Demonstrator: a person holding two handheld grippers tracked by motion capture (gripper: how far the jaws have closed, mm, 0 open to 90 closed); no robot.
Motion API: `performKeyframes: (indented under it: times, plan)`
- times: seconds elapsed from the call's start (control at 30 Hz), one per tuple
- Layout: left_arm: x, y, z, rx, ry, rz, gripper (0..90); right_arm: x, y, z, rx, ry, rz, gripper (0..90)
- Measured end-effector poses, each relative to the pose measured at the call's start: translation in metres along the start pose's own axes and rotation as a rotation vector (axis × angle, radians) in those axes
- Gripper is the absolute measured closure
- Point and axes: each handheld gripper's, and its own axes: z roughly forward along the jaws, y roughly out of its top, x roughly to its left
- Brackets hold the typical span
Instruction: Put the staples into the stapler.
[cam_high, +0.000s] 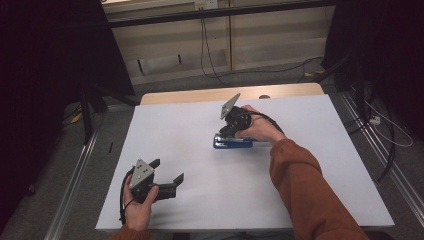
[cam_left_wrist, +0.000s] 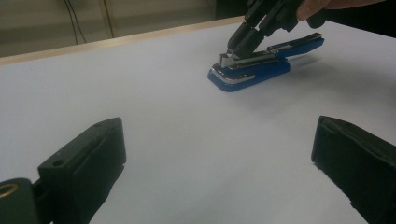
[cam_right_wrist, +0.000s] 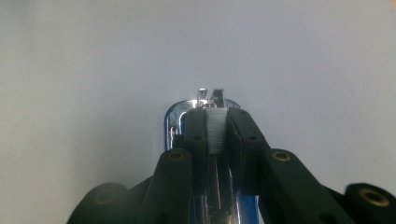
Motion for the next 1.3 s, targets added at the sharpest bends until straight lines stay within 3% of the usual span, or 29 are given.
performKeyframes:
  times: [0.47, 0.93, 1.3]
  plan:
    - [-0.0004, 0.0001, 0.0004, 0.000, -0.003, 0.002, 3.2, 0.0005, 0.0014, 0.0023, -0.012, -0.007, -0.013, 79.2]
    - [-0.0001, -0.0001, 0.0006, 0.000, -0.004, 0.000, 3.2, 0.0006, 0.0014, -0.0010, 0.023, 0.001, -0.031, 79.2]
    - [-0.0003, -0.0002, 0.0010, 0.003, -0.005, 0.001, 3.2, 0.0003, 0.0021, -0.0026, 0.021, 0.004, -0.039, 79.2]
